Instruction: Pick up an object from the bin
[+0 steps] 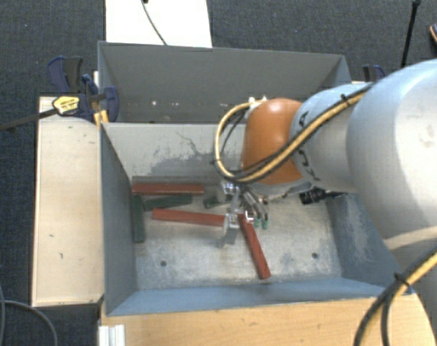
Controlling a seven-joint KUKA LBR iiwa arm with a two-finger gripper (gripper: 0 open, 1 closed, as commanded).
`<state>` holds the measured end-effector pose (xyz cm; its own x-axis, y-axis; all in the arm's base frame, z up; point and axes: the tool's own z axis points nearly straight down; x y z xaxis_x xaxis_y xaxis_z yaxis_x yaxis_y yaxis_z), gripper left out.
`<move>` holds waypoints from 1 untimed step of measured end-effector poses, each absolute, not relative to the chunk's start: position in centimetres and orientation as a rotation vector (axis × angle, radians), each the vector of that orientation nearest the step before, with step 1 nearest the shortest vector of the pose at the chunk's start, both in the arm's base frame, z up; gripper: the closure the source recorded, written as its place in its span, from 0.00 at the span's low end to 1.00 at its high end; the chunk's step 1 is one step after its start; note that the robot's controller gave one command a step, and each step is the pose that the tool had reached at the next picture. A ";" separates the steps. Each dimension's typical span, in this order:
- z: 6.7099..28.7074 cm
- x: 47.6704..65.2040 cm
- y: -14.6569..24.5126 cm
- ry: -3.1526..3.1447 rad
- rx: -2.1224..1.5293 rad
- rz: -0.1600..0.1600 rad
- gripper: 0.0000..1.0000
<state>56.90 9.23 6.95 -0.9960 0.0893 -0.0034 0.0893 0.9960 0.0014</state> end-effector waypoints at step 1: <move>7.5 57.0 9.2 3.129 0.131 0.002 1.00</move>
Offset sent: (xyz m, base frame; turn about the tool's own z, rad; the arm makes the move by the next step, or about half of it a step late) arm 0.0000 0.0000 0.0000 0.0000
